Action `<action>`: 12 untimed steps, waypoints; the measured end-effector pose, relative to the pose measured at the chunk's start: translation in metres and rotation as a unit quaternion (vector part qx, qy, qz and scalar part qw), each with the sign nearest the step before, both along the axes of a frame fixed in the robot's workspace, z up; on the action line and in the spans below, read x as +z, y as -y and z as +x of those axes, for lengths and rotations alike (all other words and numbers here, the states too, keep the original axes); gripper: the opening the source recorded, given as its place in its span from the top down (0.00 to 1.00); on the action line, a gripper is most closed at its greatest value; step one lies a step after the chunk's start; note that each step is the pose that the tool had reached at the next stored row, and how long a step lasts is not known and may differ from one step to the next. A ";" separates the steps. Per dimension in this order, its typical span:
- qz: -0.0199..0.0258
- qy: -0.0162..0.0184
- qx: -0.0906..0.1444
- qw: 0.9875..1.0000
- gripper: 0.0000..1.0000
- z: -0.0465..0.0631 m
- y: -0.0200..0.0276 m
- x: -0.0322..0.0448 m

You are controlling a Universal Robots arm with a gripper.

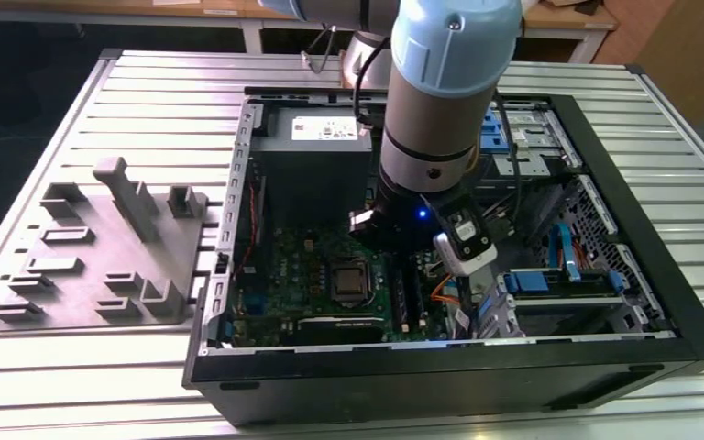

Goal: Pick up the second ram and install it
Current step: 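Insert the second ram into the second slot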

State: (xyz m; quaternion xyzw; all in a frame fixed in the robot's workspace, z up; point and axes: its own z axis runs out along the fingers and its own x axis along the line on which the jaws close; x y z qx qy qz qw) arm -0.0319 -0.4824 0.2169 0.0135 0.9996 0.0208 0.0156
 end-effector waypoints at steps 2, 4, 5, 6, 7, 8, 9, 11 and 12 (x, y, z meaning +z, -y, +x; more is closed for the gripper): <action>0.000 0.000 0.000 1.000 0.84 0.000 0.0000 0.0000; 0.000 0.000 0.000 1.000 0.84 0.000 0.0000 0.0026; 0.000 0.000 0.000 1.000 0.84 0.000 0.0000 0.0055; 0.000 0.000 0.000 1.000 0.84 0.000 0.0000 0.0091; 0.000 0.000 0.000 1.000 0.84 0.000 0.0000 0.0129; 0.000 0.000 0.000 1.000 0.84 0.000 0.0000 0.0168; 0.000 0.000 0.000 1.000 0.84 0.000 0.0000 0.0206; 0.000 0.000 0.000 1.000 0.84 0.000 0.0000 0.0259; 0.000 0.000 0.000 1.000 0.84 0.000 0.0000 0.0259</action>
